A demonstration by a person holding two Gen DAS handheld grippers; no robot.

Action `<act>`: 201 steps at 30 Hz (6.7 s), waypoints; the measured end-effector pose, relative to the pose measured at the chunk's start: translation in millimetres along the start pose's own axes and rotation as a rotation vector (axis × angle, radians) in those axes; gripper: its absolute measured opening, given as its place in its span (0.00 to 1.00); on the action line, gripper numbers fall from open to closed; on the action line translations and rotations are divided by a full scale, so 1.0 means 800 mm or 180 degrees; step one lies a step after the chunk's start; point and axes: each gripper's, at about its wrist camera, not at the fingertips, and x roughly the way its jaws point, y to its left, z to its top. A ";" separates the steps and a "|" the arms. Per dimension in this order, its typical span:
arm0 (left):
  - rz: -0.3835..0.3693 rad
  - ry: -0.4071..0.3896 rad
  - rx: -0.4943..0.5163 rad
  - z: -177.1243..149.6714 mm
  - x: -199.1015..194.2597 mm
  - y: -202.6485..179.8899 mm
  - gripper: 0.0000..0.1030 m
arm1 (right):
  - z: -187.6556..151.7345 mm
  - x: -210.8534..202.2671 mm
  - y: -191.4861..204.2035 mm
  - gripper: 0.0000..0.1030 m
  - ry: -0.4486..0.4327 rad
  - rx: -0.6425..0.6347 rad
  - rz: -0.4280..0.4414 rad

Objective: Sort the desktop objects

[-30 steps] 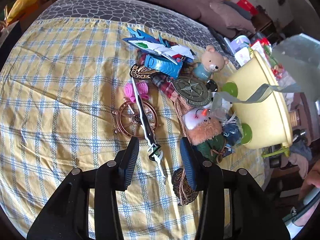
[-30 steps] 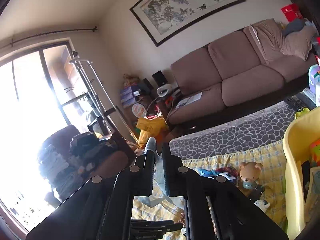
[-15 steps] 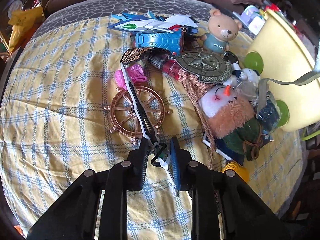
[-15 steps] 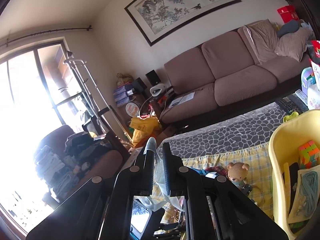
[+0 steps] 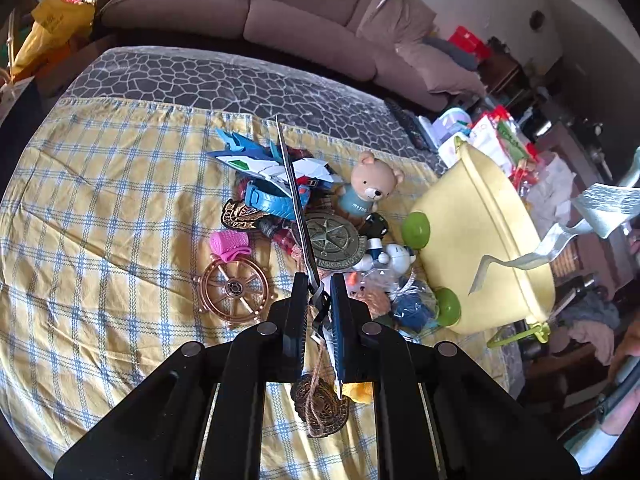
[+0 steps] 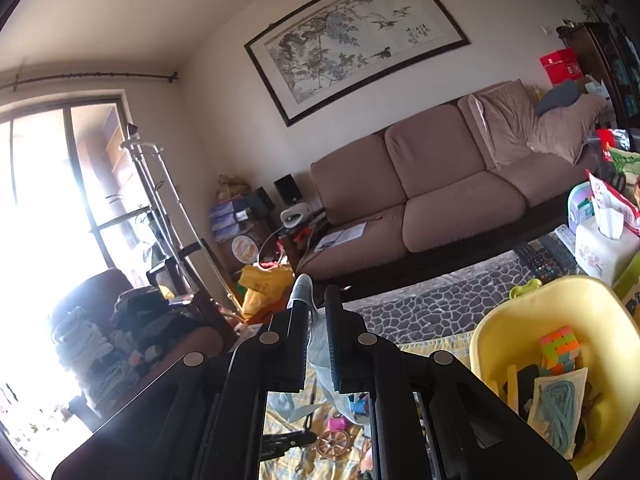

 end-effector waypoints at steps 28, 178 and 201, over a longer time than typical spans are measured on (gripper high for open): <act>-0.0689 0.0146 0.1025 0.041 0.049 -0.338 0.10 | 0.020 -0.112 -0.169 0.09 0.0107 0.0248 -0.1107; 0.1682 -0.0211 0.0181 -0.190 0.069 -0.026 1.00 | -0.300 -0.006 -0.165 1.00 0.2008 -0.0536 -0.1806; 0.1679 -0.0288 0.0201 -0.191 0.069 -0.026 1.00 | -0.314 -0.005 -0.173 1.00 0.2046 -0.0557 -0.1862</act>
